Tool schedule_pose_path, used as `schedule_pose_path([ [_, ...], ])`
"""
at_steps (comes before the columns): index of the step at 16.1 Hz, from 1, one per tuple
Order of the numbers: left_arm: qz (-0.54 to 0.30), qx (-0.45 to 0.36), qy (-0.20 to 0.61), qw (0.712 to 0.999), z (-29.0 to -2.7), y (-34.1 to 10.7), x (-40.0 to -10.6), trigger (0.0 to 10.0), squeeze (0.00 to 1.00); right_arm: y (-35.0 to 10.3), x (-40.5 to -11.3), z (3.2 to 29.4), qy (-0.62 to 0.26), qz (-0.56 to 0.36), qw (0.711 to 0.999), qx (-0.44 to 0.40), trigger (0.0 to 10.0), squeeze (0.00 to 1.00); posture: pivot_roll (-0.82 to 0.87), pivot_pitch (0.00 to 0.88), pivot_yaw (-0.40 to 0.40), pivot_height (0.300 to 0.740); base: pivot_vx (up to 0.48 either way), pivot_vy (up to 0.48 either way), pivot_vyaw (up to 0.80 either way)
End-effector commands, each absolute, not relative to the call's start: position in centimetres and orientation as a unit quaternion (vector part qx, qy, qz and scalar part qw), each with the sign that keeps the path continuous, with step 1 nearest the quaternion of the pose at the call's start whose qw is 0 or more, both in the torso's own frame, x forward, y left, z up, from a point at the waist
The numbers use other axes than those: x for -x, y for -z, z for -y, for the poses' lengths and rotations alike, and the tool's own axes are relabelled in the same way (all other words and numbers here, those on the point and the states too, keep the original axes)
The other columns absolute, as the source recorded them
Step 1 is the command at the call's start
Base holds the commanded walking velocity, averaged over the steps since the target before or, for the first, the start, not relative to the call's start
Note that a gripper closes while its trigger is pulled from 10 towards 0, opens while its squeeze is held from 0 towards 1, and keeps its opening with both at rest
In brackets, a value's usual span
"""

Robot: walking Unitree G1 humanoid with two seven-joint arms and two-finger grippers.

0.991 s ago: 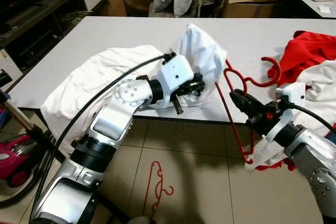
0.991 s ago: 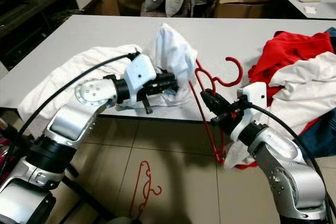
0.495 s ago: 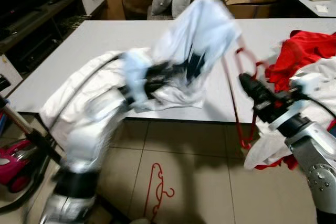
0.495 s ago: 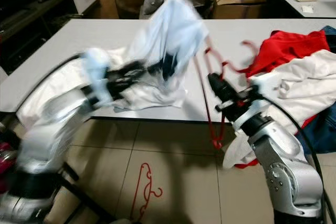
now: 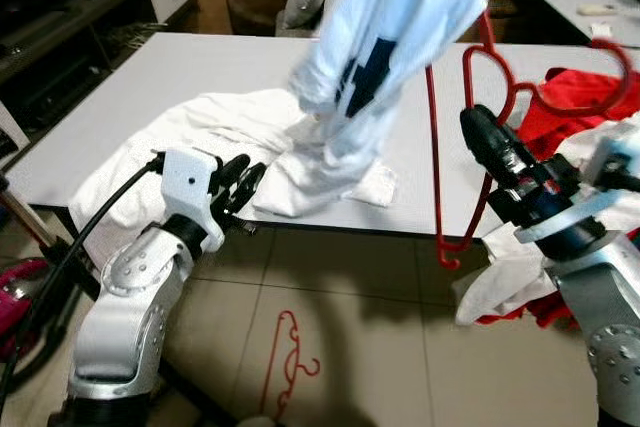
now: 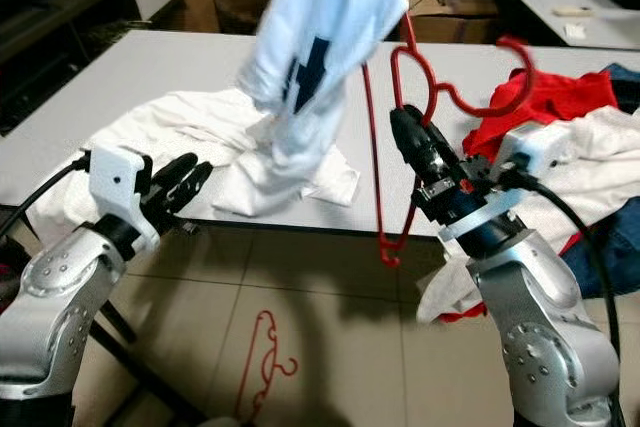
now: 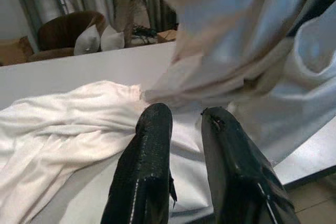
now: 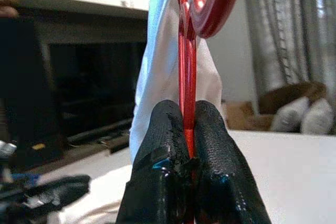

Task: Hang hanger

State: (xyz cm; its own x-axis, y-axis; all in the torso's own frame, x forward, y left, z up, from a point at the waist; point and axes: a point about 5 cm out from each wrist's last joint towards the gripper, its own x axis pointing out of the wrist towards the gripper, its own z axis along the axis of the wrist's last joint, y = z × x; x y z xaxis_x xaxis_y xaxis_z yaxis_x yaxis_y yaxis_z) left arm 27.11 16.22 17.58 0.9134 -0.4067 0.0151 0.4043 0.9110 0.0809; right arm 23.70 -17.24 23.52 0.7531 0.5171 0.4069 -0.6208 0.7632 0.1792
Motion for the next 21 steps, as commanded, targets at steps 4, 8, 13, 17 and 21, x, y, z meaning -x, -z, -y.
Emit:
schedule_pose_path([
  [4,0.006,-0.055,0.191,0.98,-16.9,-17.6,-26.5,10.0,0.0,-25.6,-22.9,17.7,-0.335,0.205,0.905,-0.163,10.0,0.0,0.03,0.0,0.025,0.74,-0.265,0.0,0.0],
  [8,0.001,-0.063,0.189,0.98,-17.3,-17.6,-26.3,10.0,0.0,-26.0,-22.0,18.1,-0.347,0.198,0.902,-0.164,10.0,0.0,0.02,0.0,0.027,0.74,-0.127,0.0,0.0],
  [13,-0.026,-0.049,0.179,0.982,-18.2,-16.4,-25.5,10.0,0.0,-25.5,-19.7,18.1,-0.37,0.163,0.897,-0.18,10.0,0.0,0.01,0.007,0.03,0.74,0.0,0.0,0.0],
  [17,-0.067,-0.035,0.176,0.981,-18.7,-13.8,-23.5,10.0,0.0,-20.8,-17.9,17.7,-0.364,0.057,0.909,-0.194,10.0,0.0,0.01,0.039,0.024,0.74,0.0,0.0,0.0],
  [21,-0.077,-0.04,0.112,0.99,-21.1,-11.3,-21.5,10.0,0.0,-16.0,-18.1,17.9,-0.287,-0.02,0.942,-0.174,10.0,0.0,0.0,0.06,0.015,0.74,0.0,0.0,0.0],
])
